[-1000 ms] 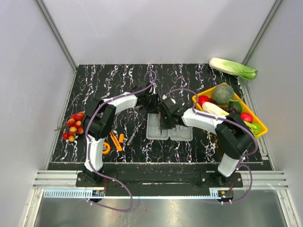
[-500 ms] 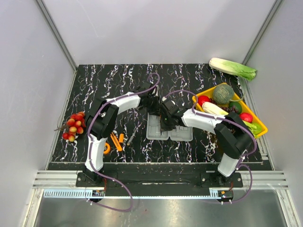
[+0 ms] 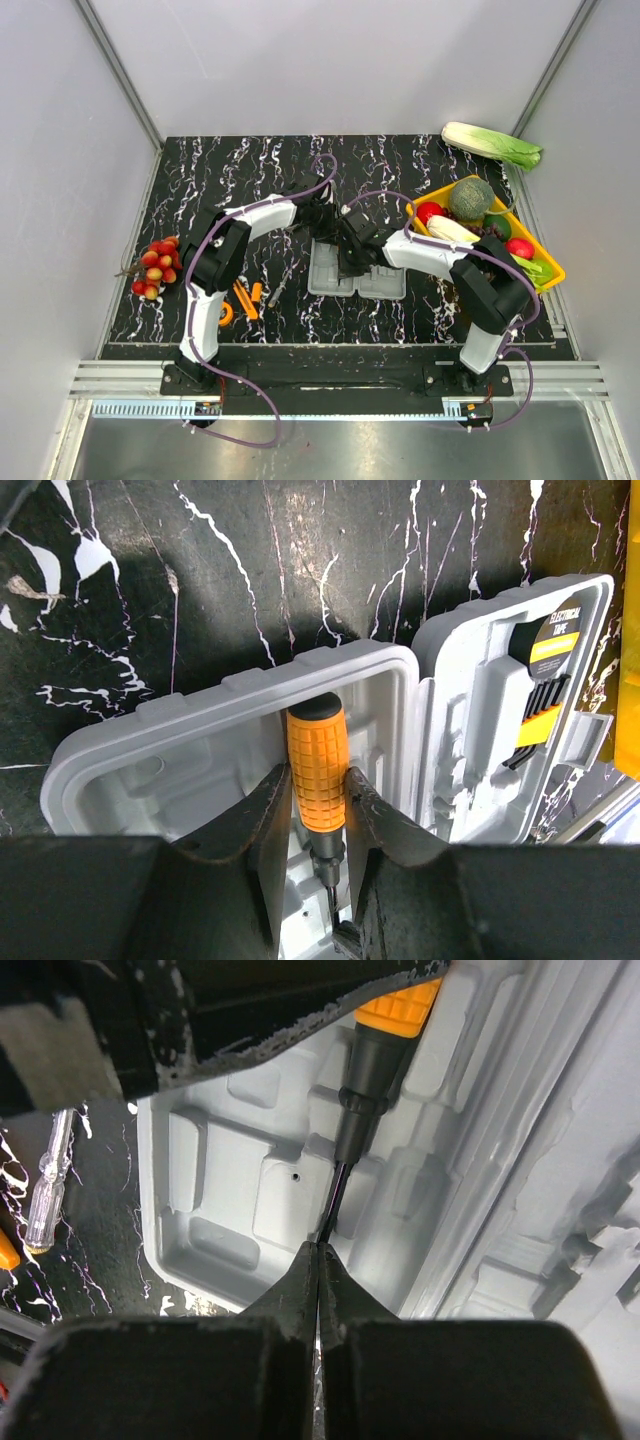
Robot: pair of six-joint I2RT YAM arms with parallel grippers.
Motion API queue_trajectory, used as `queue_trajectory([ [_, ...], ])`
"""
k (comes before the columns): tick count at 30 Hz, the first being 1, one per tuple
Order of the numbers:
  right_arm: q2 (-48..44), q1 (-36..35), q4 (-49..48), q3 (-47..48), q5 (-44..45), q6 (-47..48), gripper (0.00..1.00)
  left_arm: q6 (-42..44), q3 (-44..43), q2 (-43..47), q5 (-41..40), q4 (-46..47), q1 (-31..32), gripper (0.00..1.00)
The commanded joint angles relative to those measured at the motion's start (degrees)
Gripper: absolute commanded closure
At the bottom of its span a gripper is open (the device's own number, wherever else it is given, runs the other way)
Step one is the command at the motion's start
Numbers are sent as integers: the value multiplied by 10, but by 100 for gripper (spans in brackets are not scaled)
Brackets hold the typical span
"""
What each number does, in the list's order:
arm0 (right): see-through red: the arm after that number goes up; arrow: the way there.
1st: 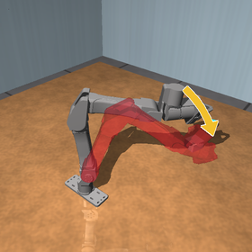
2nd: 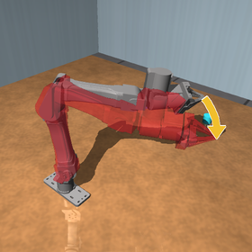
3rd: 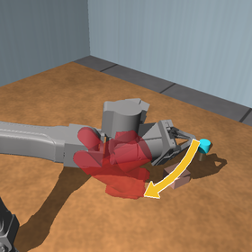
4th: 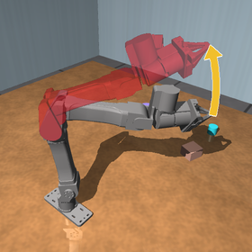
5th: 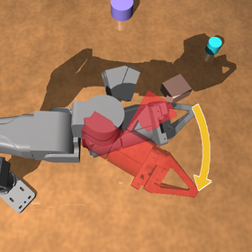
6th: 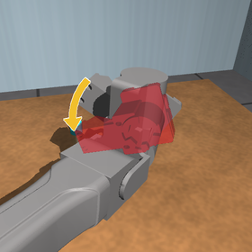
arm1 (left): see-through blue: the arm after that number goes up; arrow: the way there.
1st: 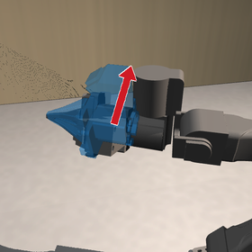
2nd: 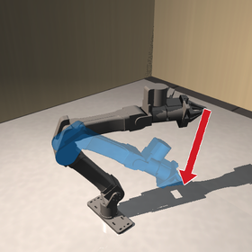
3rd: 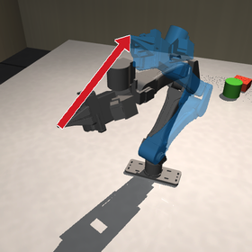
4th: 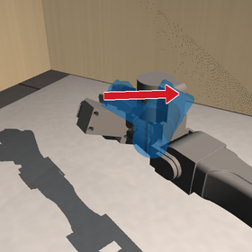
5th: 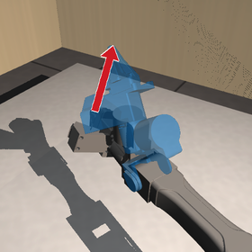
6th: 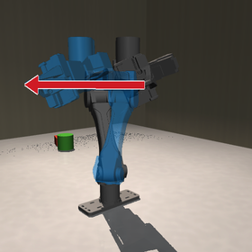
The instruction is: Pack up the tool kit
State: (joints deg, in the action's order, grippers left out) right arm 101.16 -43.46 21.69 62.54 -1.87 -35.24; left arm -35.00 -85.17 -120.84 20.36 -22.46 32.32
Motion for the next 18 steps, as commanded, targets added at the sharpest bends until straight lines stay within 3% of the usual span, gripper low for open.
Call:
queue_trajectory([
  [1, 40, -5, 22, -21, -15, 22, 100, 13, -9, -24, -23, -23, 3, 78],
  [13, 88, -5, -8, -39, -16, 25, 100, 11, 1, -25, -27, -26, 3, 86],
  [18, 33, -5, -3, -17, 0, 22, 100, 21, -33, -3, -44, -43, 2, 81],
])
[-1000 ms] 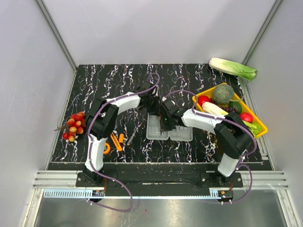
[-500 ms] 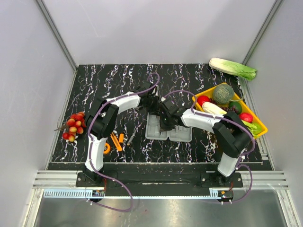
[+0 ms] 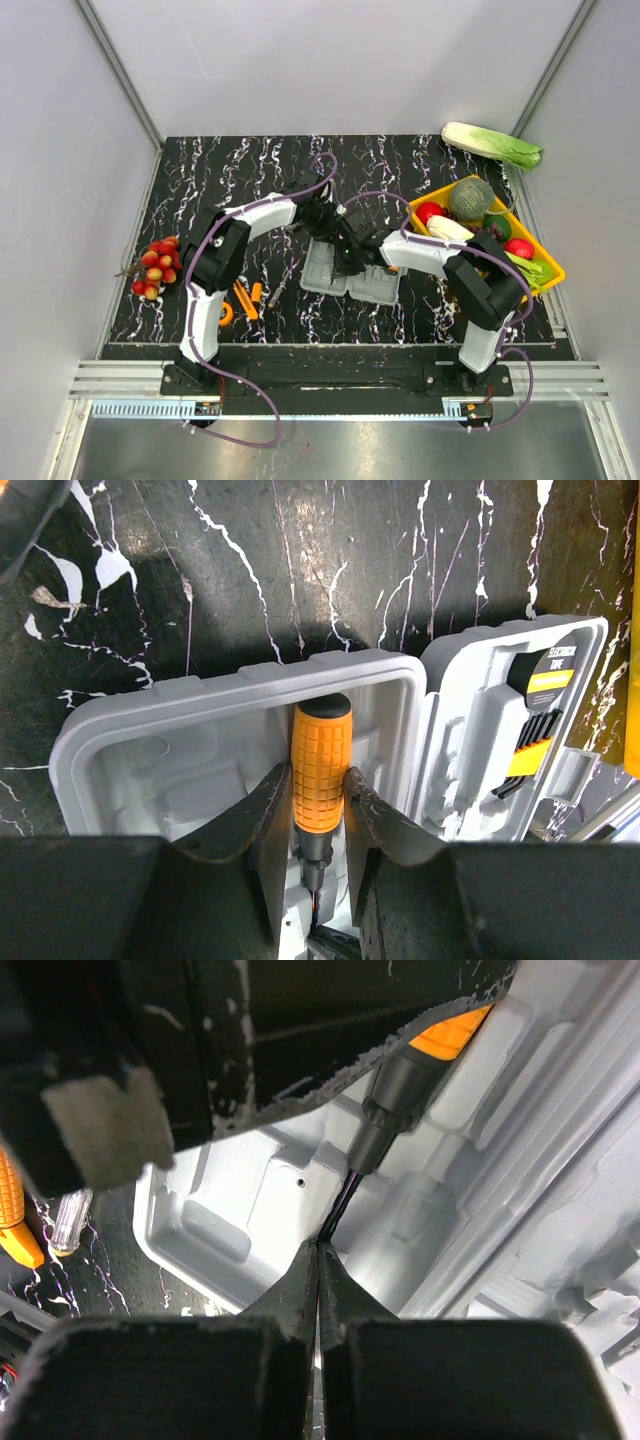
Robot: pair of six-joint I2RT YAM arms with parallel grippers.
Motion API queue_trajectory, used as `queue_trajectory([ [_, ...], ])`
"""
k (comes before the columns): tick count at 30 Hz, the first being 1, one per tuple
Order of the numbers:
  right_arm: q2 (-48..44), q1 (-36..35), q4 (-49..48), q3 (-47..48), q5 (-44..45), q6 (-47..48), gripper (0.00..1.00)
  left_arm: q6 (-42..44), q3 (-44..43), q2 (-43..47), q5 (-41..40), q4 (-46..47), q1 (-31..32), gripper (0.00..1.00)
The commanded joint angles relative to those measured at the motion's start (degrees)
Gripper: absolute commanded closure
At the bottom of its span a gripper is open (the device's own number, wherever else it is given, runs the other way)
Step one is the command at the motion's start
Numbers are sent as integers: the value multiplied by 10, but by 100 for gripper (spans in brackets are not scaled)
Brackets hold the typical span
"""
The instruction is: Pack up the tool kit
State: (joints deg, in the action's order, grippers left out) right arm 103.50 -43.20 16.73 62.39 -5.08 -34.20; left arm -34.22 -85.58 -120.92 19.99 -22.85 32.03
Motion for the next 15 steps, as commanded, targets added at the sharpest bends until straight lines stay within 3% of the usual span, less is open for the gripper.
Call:
queue_trajectory([
  [1, -2, -7, 49, -4, 38, 11, 100, 17, -47, 4, -44, -48, 5, 79],
  [9, -73, -7, 52, 87, 87, -13, 91, 35, -165, 51, -62, -104, -14, 67],
  [15, -117, -6, 59, 63, 119, -25, 78, 50, -112, 147, -91, -114, -55, 51],
])
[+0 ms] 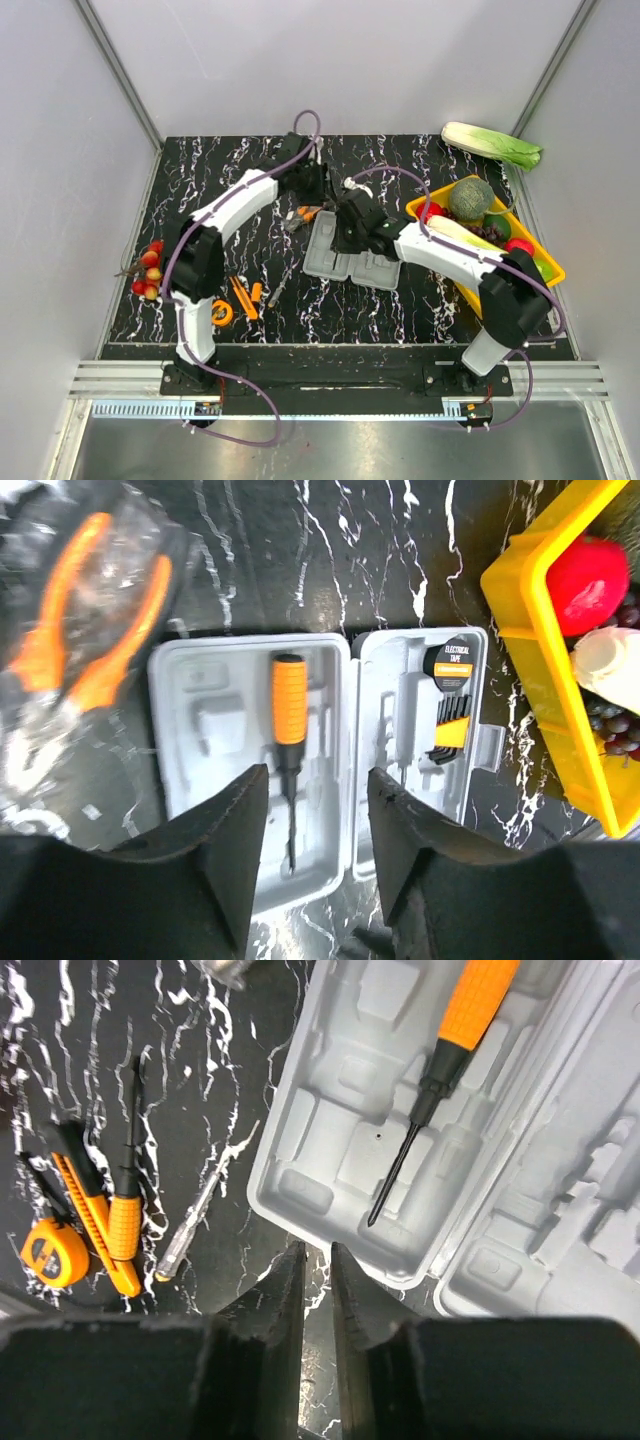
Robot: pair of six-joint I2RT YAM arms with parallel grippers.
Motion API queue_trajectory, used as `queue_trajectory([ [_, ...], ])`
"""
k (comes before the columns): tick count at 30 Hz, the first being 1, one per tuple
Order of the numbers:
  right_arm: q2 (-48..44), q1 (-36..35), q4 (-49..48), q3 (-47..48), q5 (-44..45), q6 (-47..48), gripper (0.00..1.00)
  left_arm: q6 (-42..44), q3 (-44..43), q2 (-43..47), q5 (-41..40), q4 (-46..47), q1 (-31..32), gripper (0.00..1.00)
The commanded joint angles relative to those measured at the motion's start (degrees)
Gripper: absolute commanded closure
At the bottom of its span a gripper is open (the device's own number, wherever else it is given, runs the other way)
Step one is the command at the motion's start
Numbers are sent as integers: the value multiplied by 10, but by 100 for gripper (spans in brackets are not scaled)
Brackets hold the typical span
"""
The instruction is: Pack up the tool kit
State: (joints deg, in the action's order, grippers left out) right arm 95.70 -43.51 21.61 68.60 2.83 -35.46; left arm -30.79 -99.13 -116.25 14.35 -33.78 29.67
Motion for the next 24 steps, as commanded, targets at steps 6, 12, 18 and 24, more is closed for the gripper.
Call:
queue_trajectory([
  [6, -44, -2, 28, -24, 69, -17, 64, 22, 157, 224, -65, -11, -92, 41],
  [12, -5, -1, 16, -27, 25, 5, 59, 6, 308, 351, -116, -30, -169, 23],
  [18, 71, -2, -8, 6, -27, 37, 79, -9, 408, 432, -157, -63, -211, 13],
  [24, 113, -2, 16, 7, -16, 36, 86, -28, 457, 458, -190, -103, -231, 12],
])
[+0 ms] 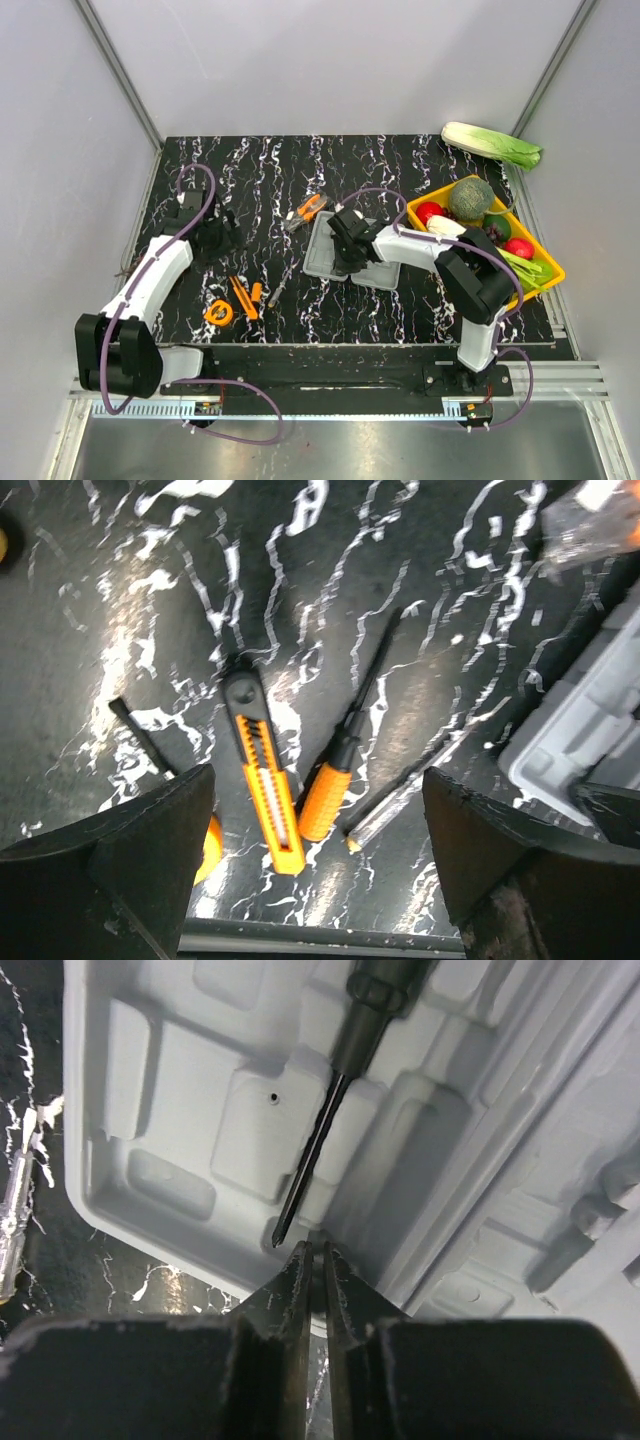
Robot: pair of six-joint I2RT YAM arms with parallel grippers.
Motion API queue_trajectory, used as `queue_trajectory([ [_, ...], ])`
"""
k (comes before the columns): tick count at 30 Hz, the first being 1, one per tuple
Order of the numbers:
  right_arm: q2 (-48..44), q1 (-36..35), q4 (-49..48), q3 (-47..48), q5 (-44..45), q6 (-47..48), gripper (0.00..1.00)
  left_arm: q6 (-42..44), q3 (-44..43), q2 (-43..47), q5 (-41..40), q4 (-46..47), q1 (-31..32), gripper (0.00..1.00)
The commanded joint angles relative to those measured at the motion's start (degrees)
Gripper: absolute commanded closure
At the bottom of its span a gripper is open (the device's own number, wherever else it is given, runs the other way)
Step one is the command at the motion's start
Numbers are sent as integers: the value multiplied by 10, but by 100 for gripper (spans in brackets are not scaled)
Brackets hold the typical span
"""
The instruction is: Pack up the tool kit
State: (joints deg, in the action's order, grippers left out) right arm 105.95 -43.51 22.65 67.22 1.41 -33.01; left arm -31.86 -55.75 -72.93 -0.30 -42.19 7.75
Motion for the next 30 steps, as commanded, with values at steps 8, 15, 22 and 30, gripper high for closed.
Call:
queue_trajectory([
  [8, -24, -2, 48, -38, -10, 20, 89, -25, 36, -3, -38, -14, -18, 11],
  [15, -78, -2, 78, -47, -12, 42, 89, -22, 35, -34, 19, 20, -18, 16],
  [22, -99, -2, 82, 12, 10, 15, 88, 21, 34, -49, 84, 62, 13, 28],
  [30, -166, 0, 69, 30, 103, -41, 87, 28, 13, -141, 51, 52, 69, 43],
])
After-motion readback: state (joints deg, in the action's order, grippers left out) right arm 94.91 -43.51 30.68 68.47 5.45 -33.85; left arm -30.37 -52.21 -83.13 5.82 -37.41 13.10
